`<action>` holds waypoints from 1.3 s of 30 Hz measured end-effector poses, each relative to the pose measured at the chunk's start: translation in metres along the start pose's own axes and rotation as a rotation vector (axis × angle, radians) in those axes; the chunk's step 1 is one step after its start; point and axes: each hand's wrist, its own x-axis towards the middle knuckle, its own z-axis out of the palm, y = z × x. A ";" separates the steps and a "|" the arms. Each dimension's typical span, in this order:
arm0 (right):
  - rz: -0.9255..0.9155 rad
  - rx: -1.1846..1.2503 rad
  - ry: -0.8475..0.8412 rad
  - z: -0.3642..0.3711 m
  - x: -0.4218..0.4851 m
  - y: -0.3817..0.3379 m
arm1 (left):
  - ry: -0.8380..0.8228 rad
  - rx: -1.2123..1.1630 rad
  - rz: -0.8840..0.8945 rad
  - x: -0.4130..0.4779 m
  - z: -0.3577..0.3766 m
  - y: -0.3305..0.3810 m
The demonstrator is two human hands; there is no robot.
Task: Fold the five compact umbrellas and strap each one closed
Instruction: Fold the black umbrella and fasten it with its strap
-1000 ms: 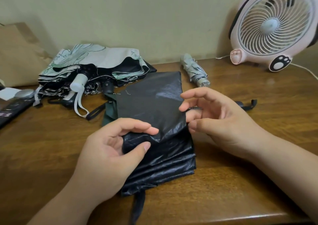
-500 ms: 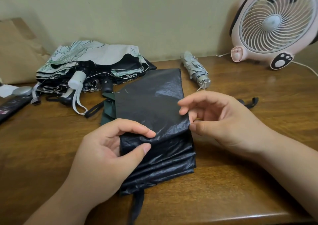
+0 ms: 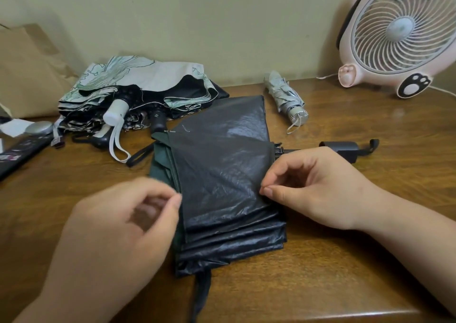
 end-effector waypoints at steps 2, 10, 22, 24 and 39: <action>-0.003 -0.046 -0.013 0.001 -0.001 -0.001 | 0.016 0.084 0.141 0.024 -0.004 0.005; -0.048 -0.220 -0.054 0.001 -0.005 -0.005 | -0.715 0.490 0.160 0.092 0.064 0.007; -0.250 -0.669 0.188 0.001 0.012 -0.013 | -0.597 0.444 0.234 0.067 0.082 -0.014; -0.165 -0.760 0.143 0.004 0.025 -0.026 | -0.592 0.429 0.238 0.066 0.083 -0.014; 0.061 -0.930 -0.098 0.050 0.057 -0.005 | -0.561 0.337 0.241 0.065 0.083 -0.018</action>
